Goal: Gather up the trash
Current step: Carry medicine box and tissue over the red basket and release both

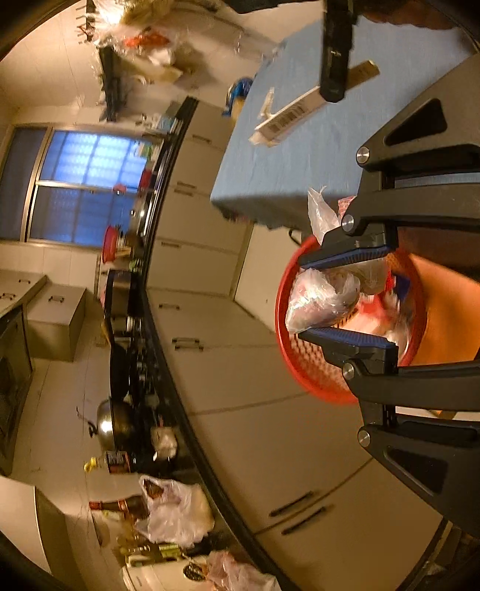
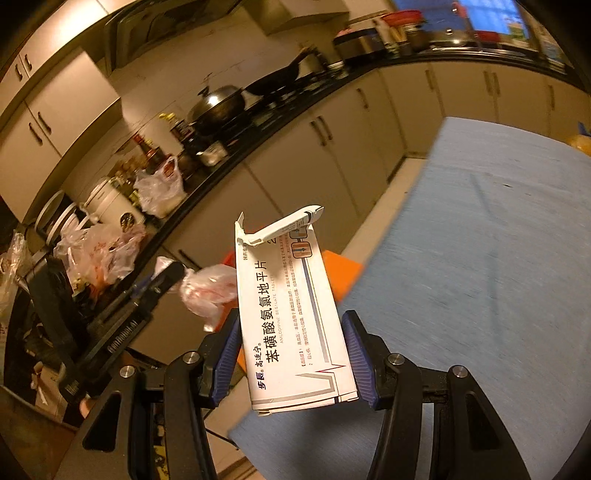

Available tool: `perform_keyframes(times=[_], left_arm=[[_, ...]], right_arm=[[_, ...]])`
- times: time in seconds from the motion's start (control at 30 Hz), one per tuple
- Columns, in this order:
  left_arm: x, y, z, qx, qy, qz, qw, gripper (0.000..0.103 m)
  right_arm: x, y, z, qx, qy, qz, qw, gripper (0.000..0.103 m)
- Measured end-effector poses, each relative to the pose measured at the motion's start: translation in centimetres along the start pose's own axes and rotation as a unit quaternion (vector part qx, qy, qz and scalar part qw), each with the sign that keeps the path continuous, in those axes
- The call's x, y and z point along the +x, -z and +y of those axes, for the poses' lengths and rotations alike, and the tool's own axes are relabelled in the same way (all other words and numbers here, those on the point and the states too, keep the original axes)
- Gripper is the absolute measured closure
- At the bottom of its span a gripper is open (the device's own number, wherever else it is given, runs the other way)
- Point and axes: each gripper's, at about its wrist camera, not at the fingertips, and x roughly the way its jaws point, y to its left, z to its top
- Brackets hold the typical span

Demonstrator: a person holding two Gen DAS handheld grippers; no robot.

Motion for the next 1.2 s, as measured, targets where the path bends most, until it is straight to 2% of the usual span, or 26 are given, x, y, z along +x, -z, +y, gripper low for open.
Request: perform_keyframes(times=[0.17,0.3,0.5,1.2], left_arm=[[1.5,0.3,2.2,-0.003,-0.027,0.008,0.9996,0.073],[2.6,0.8,3.3,-0.008,-0.032,0.021,0.9992,0.073],[3.7,1.3,4.3,-0.011,-0.036,0.031,0.9988,0.073],[6.8,2.3,4.5,-0.009,-0.034,0.056,0.9978,0.072]], right_arm=[[4.5,-2.2,1.9,0.002,-0.034,0.025,0.999,0.044],[8.6,-3.4,3.0,0.007,-0.039,0.05,0.998,0.044],[12.1,-4.7,2.9,0.019,-0.044,0.065,0.997,0.044],[17.3,-5.7,3.3,0.019,-0.022,0.089,0.996,0.044]])
